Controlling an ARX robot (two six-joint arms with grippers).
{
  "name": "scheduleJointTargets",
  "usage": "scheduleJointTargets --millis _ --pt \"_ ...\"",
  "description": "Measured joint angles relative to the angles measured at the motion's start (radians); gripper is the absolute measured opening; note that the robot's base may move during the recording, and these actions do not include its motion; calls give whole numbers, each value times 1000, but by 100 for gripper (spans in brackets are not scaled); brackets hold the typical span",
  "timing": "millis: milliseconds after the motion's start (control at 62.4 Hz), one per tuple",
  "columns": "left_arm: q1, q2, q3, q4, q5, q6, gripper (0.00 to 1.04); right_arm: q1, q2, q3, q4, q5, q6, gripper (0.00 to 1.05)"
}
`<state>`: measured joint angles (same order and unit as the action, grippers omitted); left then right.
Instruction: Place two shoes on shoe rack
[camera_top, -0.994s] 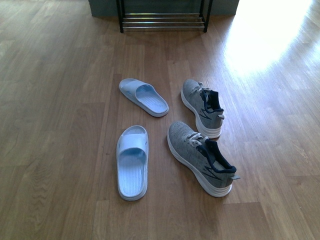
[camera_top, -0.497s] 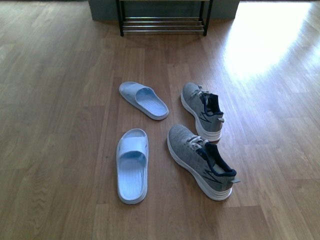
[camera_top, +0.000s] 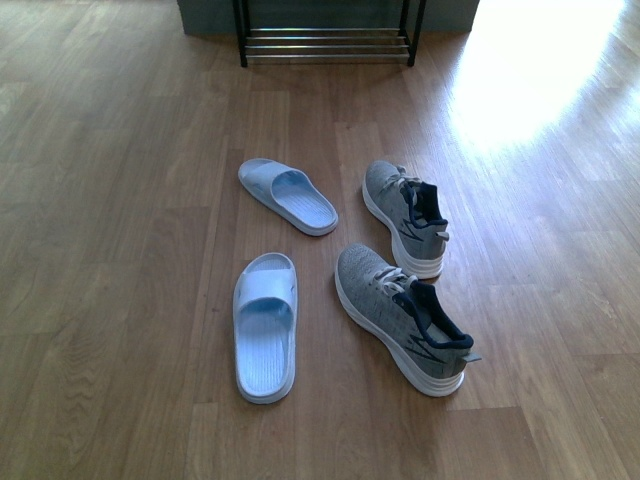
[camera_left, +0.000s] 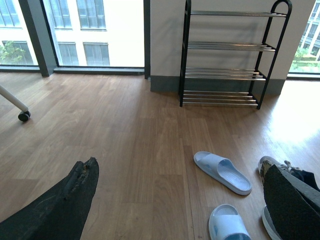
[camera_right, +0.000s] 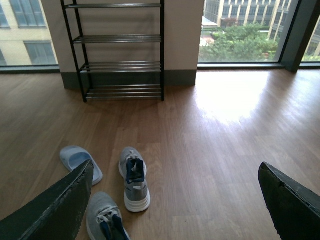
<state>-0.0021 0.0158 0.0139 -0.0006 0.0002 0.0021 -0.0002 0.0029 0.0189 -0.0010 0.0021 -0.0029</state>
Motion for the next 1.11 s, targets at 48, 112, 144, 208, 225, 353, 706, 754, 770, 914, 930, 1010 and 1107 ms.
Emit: scheduleJointTargets --millis 48,112,144,208,225,353,706,754,770,914,930,1010,1107 --pt "0 0 0 0 0 0 95 0 0 0 0 0 0 96" --pt "0 0 0 0 -3 0 95 0 0 0 0 -4 0 96" --pt "0 0 0 0 -3 0 95 0 0 0 0 -4 0 96" --pt "0 0 0 0 -3 0 95 0 0 0 0 -3 0 96" --pt "0 0 0 0 -3 0 95 0 0 0 0 -3 0 96" --pt "0 0 0 0 -3 0 95 0 0 0 0 -3 0 96" --pt "0 0 0 0 0 0 95 0 0 0 0 0 0 96" --pt "0 0 0 0 1 0 95 0 0 0 0 1 0 96" --pt "0 0 0 0 0 0 95 0 0 0 0 1 0 96" --pt "0 0 0 0 0 0 95 0 0 0 0 1 0 96" --pt "0 0 0 0 0 0 95 0 2 0 0 1 0 96" --pt "0 0 0 0 0 0 95 0 1 0 0 0 0 96" --pt "0 0 0 0 0 0 95 0 1 0 0 0 0 96"
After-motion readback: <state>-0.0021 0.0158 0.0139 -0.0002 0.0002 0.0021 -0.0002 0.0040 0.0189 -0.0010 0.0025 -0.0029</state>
